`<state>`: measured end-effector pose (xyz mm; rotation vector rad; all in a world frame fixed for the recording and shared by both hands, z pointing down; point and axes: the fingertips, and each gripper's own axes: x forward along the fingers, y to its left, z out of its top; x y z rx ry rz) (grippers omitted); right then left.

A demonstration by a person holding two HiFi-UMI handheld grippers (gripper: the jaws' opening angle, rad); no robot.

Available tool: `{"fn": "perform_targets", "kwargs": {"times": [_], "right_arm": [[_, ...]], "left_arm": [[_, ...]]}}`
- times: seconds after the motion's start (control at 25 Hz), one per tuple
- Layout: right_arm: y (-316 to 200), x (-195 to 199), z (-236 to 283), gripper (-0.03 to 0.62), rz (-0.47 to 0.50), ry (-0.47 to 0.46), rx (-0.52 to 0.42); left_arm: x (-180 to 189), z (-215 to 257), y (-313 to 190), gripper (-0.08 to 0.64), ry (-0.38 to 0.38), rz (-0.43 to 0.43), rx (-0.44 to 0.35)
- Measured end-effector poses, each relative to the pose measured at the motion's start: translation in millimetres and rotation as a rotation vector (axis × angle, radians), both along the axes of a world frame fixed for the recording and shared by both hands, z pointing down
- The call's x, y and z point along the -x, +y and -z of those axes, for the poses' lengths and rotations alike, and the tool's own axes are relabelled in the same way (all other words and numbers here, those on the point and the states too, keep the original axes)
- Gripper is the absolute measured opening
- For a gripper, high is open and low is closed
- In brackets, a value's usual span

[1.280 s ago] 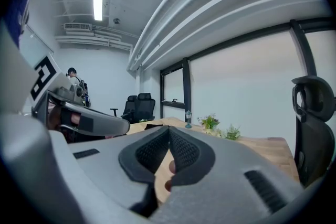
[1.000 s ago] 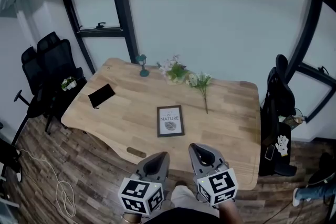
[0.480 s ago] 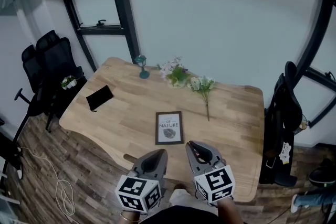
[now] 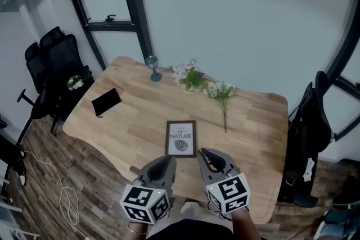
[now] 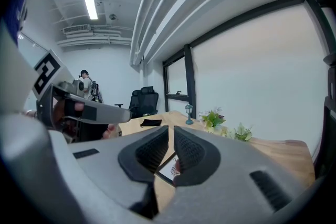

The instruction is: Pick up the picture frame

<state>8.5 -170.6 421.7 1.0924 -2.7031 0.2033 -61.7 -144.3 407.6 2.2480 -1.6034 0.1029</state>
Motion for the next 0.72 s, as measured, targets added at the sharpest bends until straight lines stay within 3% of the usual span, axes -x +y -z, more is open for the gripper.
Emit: {"fn": "perform_targets", "kwargs": {"times": [0.2,0.72], "right_arm": [[-11.7,1.1,-6.7,0.012,0.014,-0.014,0.031],[-30.5,5.1,-26.7,0.119,0.022,0.021,0.079]], "left_arm": [[6.8,-3.3,-10.3,0.014,0.013,0.025,0.013],[12.0,-18.7,-30.3,0.12,0.04,-0.018,0.069]]}}
